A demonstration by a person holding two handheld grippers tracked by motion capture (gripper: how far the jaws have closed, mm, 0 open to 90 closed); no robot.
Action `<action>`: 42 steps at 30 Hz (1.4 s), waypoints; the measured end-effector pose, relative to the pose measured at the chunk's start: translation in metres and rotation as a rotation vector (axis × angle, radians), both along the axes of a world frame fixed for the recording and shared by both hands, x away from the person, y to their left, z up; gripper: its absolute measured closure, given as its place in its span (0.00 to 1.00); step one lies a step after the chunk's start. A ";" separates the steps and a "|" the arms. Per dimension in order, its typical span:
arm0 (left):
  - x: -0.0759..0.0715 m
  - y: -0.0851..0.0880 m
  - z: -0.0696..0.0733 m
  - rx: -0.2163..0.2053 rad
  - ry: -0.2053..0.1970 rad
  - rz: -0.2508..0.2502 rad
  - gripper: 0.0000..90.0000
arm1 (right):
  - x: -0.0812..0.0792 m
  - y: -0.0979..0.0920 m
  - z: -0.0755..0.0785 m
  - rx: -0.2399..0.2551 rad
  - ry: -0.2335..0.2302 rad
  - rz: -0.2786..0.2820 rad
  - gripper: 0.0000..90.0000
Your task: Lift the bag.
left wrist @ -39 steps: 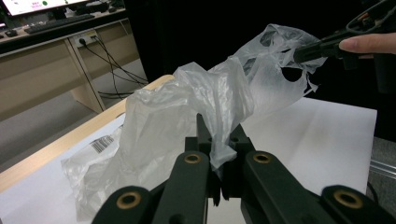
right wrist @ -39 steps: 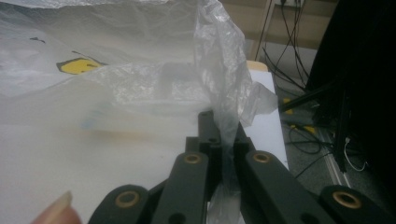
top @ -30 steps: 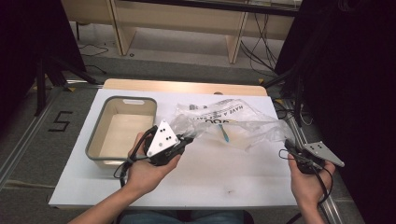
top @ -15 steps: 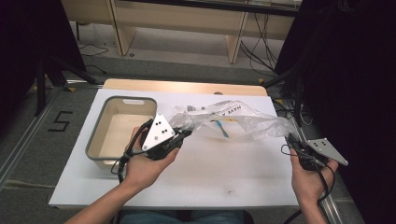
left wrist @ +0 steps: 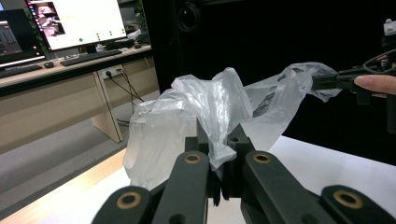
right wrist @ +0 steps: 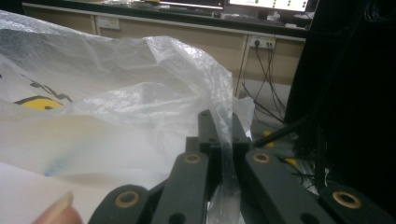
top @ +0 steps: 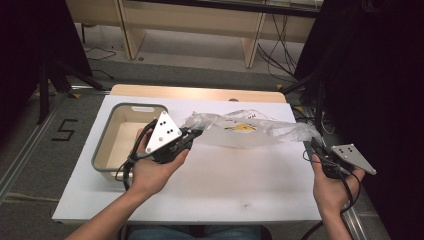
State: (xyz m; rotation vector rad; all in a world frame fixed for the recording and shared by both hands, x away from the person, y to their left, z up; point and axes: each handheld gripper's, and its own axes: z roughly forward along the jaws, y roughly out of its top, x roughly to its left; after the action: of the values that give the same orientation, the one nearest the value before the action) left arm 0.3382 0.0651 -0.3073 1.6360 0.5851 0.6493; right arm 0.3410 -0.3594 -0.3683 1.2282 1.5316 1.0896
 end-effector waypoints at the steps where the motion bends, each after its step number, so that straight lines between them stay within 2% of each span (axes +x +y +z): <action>1: 0.001 0.000 0.000 -0.001 -0.002 0.002 0.99 | 0.000 0.000 0.000 -0.002 -0.002 0.000 1.00; 12: 0.011 0.007 -0.005 -0.006 0.013 0.037 0.98 | -0.003 0.002 0.008 -0.006 -0.042 0.006 1.00; 22: 0.023 0.020 -0.006 -0.019 0.024 0.089 0.98 | -0.012 0.015 0.036 -0.026 -0.148 0.046 1.00; 31: 0.039 0.037 -0.013 -0.037 0.050 0.159 0.98 | -0.009 0.022 0.050 -0.013 -0.203 0.077 1.00; 38: 0.048 0.045 -0.018 -0.044 0.061 0.193 0.98 | -0.009 0.033 0.062 -0.024 -0.248 0.112 1.00; 42: 0.052 0.049 -0.019 -0.053 0.072 0.211 0.98 | -0.005 0.039 0.070 -0.012 -0.267 0.123 1.00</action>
State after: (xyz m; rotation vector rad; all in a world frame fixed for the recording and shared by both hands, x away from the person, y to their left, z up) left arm 0.3900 0.1146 -0.3267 1.5655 0.8288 0.7241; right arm 0.3362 -0.3203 -0.2984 0.9470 1.4196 1.2677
